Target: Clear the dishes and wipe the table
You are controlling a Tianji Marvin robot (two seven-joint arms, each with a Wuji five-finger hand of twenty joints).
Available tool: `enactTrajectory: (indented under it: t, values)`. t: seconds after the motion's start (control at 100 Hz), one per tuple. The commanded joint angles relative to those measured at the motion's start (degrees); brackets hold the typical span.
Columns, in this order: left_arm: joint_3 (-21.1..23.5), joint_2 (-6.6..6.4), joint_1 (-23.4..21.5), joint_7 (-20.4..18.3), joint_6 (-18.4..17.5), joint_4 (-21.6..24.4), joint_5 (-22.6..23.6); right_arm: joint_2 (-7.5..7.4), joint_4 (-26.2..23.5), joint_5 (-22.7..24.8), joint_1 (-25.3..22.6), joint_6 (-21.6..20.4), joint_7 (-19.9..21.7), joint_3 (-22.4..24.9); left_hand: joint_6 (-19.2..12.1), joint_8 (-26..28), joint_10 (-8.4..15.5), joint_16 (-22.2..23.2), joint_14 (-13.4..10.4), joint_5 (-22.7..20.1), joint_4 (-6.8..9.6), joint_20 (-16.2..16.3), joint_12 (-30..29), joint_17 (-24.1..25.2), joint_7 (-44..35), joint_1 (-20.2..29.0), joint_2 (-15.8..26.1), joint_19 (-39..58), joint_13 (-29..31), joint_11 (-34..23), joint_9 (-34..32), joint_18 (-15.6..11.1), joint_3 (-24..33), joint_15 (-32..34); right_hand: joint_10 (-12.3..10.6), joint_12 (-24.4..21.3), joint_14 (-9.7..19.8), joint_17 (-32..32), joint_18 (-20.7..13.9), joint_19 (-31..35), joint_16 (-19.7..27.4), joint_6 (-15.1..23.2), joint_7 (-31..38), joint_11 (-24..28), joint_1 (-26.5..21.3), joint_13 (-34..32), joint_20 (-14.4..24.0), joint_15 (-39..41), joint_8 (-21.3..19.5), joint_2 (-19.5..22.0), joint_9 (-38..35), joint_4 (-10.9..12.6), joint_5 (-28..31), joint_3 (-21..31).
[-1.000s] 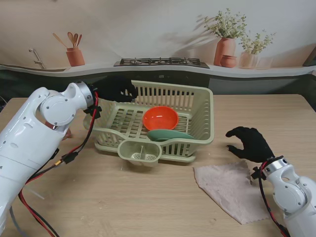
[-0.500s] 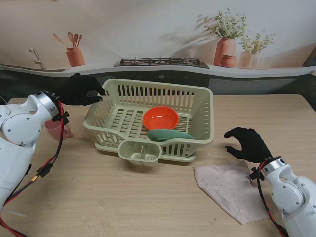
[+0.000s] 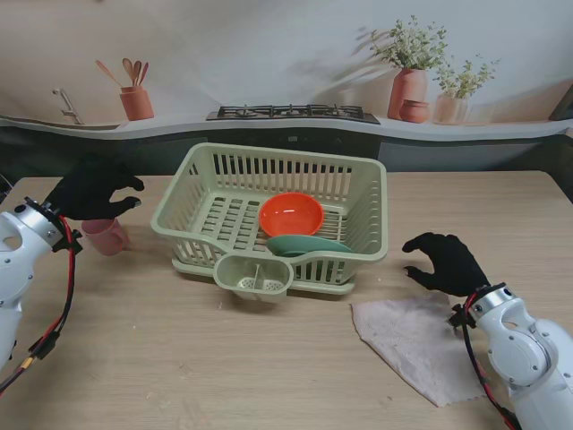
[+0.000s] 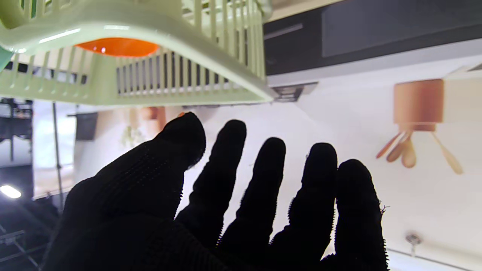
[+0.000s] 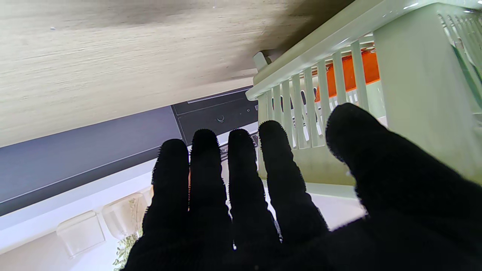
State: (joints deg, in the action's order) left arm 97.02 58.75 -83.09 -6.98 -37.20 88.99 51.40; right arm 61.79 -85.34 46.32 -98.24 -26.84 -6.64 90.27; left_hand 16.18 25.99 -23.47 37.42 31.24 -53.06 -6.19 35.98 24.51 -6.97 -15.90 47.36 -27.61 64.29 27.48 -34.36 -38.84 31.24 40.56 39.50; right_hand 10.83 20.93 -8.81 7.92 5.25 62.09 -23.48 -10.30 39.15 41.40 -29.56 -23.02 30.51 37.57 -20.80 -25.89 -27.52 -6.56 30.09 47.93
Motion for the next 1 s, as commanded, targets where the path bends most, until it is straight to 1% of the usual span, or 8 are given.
enactTrajectory:
  t: [0.0, 0.09, 0.23, 0.46, 0.56, 0.7, 0.79, 0.99]
  values:
    - [0.6, -0.28, -1.3, 0.7, -0.4, -0.3, 0.8, -0.05, -0.6, 0.1, -0.4, 0.1, 1.0, -0.2, 0.1, 0.1, 1.0, -0.4, -0.9, 0.6, -1.06, -1.0, -0.4, 1.0, 1.1, -1.1, -0.8, -1.5, -1.2, 0.6, 2.2, -0.8, 3.0, -0.1, -0.6, 0.3, 0.8, -0.8, -1.9, -0.1, -0.2, -0.1, 0.3, 0.5, -0.7, 0.7, 0.9, 0.5, 0.2, 0.7, -0.4, 2.5, 0.5, 0.6]
    - [1.7, -0.22, -2.8, 2.3, -0.7, -0.6, 2.5, -0.06, -0.7, 0.1, -0.5, 0.4, 1.1, -0.3, 0.1, 0.1, 1.2, -0.6, -1.1, 0.6, -1.05, -1.3, -0.6, 1.2, 1.6, -2.5, -1.2, -1.7, -1.4, 0.8, 2.2, -1.0, 4.8, -0.5, -0.6, 0.3, 0.7, -0.7, -1.9, -0.1, -0.2, 0.0, 0.4, 0.6, -0.7, 0.7, 0.9, 0.4, 0.2, 0.8, -0.5, 2.5, 0.5, 0.7]
    - [2.6, -0.2, -4.9, 4.3, -0.5, -0.8, 5.1, -0.12, -0.7, 0.0, -0.5, 1.0, 1.5, -0.7, 0.0, -0.9, 1.7, -1.5, -1.5, 0.4, -0.36, -2.5, -1.1, 2.1, 2.7, -4.2, -1.6, -3.5, -1.8, 1.8, 2.5, -1.7, 6.7, -2.0, -0.6, 0.3, 0.8, -0.8, -1.9, -0.1, -0.2, 0.0, 0.4, 0.6, -0.8, 0.7, 0.9, 0.5, 0.2, 0.8, -0.4, 2.5, 0.5, 0.6]
    - [3.6, -0.16, -7.4, 9.1, 0.1, -2.1, 9.1, -0.19, -0.9, 0.2, -0.7, 1.3, 1.9, -0.7, 0.0, -2.4, 2.3, -2.7, -2.8, 0.5, 0.69, -4.3, -1.7, 3.5, 3.6, -5.9, -1.8, -6.0, -2.7, 3.1, 3.0, -2.8, 8.9, -4.1, -0.5, 0.3, 0.7, -0.8, -1.9, -0.1, -0.2, 0.0, 0.4, 0.6, -0.8, 0.7, 0.9, 0.5, 0.2, 0.7, -0.4, 2.5, 0.5, 0.6]
    - [4.2, -0.23, -8.6, 11.4, 0.5, -2.8, 11.2, -0.21, -0.9, 0.2, -0.7, 1.3, 2.0, -0.8, -0.1, -2.8, 2.5, -3.1, -3.4, 0.7, 0.64, -4.9, -1.8, 4.0, 3.7, -6.5, -2.1, -6.9, -2.8, 3.4, 3.3, -3.4, 9.0, -4.7, -0.5, 0.3, 0.7, -0.8, -2.0, -0.1, -0.2, 0.0, 0.4, 0.6, -0.7, 0.7, 0.9, 0.5, 0.2, 0.7, -0.5, 2.5, 0.5, 0.6]
    - [4.5, -0.27, -9.7, 14.1, 1.6, -4.1, 12.9, -0.22, -1.0, 0.2, -0.7, 1.5, 2.2, -0.9, 0.3, -3.5, 2.4, -4.2, -4.1, 1.1, 0.45, -7.0, -2.2, 5.0, 3.9, -7.6, -3.2, -10.0, -3.6, 4.1, 4.1, -5.7, 9.9, -6.3, -0.5, 0.3, 0.7, -0.8, -1.9, -0.1, -0.2, 0.0, 0.4, 0.6, -0.7, 0.7, 0.9, 0.5, 0.2, 0.7, -0.5, 2.5, 0.5, 0.7]
    - [4.6, -0.36, -10.4, 14.6, 2.6, -4.6, 13.7, -0.22, -1.1, 0.1, -0.7, 1.5, 2.2, -1.0, 0.6, -3.9, 2.5, -4.9, -4.5, 1.9, 0.12, -8.4, -2.5, 5.9, 4.3, -9.8, -4.6, -11.9, -4.6, 4.7, 5.1, -6.9, 10.9, -7.3, -0.6, 0.3, 0.7, -0.8, -1.9, -0.1, -0.2, -0.1, 0.4, 0.6, -0.7, 0.8, 0.9, 0.4, 0.2, 0.7, -0.5, 2.5, 0.4, 0.6]
    - [4.6, -0.43, -11.6, 16.5, 5.2, -5.8, 15.0, -0.24, -1.1, 0.1, -0.6, 1.4, 2.3, -1.0, 1.2, -4.8, 2.7, -6.1, -5.3, 3.7, -0.52, -10.0, -3.0, 7.9, 5.4, -12.8, -5.8, -14.6, -7.1, 5.9, 7.6, -7.6, 11.7, -9.4, -0.5, 0.3, 0.8, -0.8, -1.9, -0.1, -0.2, 0.0, 0.4, 0.6, -0.7, 0.7, 0.9, 0.4, 0.2, 0.7, -0.5, 2.5, 0.5, 0.7]
